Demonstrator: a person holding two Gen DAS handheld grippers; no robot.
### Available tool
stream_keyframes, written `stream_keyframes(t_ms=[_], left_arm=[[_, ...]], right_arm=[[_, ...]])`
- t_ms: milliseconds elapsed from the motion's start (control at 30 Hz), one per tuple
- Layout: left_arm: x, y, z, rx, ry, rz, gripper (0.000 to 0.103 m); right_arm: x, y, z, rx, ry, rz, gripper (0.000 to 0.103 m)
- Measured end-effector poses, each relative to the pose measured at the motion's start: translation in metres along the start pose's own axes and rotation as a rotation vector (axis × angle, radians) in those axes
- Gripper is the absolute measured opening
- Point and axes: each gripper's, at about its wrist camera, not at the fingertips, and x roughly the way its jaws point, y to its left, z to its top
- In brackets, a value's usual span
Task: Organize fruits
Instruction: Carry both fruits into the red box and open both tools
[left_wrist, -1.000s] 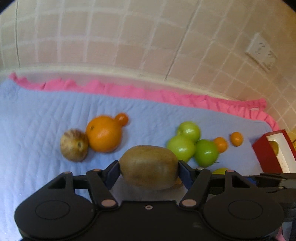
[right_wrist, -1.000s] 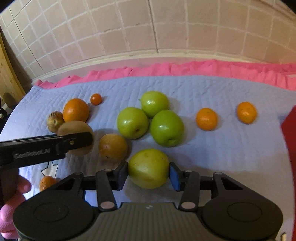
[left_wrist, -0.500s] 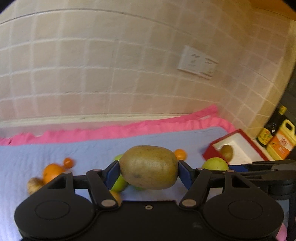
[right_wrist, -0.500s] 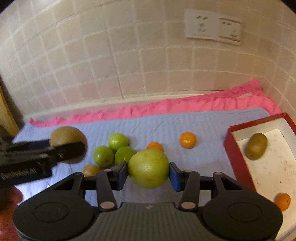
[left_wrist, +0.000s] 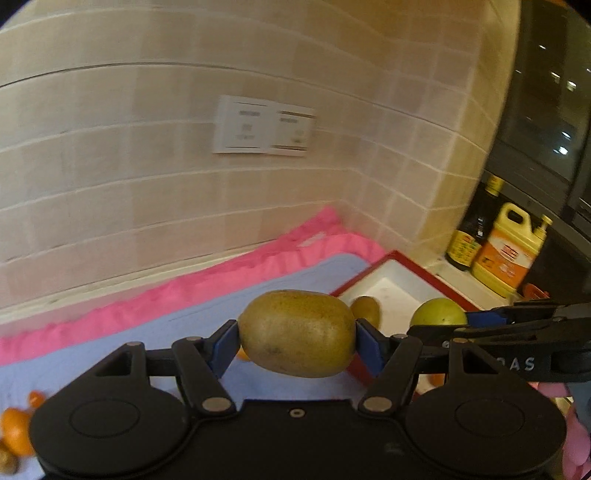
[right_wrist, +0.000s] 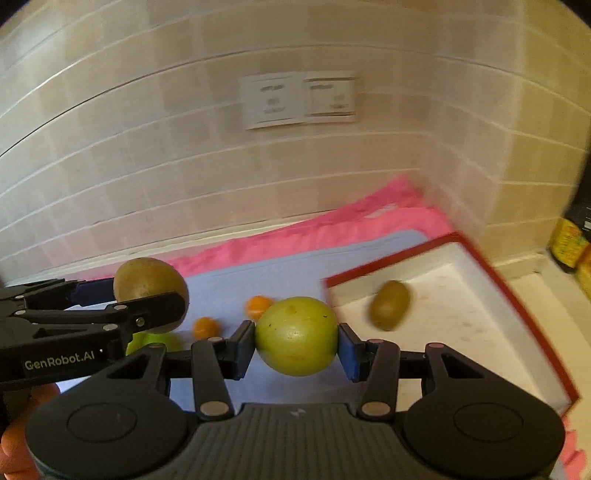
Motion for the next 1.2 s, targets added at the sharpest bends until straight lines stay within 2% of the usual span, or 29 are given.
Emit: stream_keyframes(t_ms=[367,600,833,1200], left_arm=[[0.089,-0.076,0.026,0.140,0.070,-0.158,0.080],[0.169,-0.116,0.028,0.183,0.216,-0.286,0.080],[0.248,-0.135,0.017,0.170,0.355,-0.281,0.080],[0.273,-0.142,0.003,0.181,0.412,-0.253,0.081]], right_arm=[[-0.007,-0.117,-0.019,0.184,0.005,-0.190,0.050],[0.027,-0.173,-0.041,0.320,0.083,-0.242,0.050],[0.067,-0.194,-0.062,0.381,0.174,-0.274,0.050],[0.086,-0.201,-0.067,0.376,0.209,-0.314,0.050]])
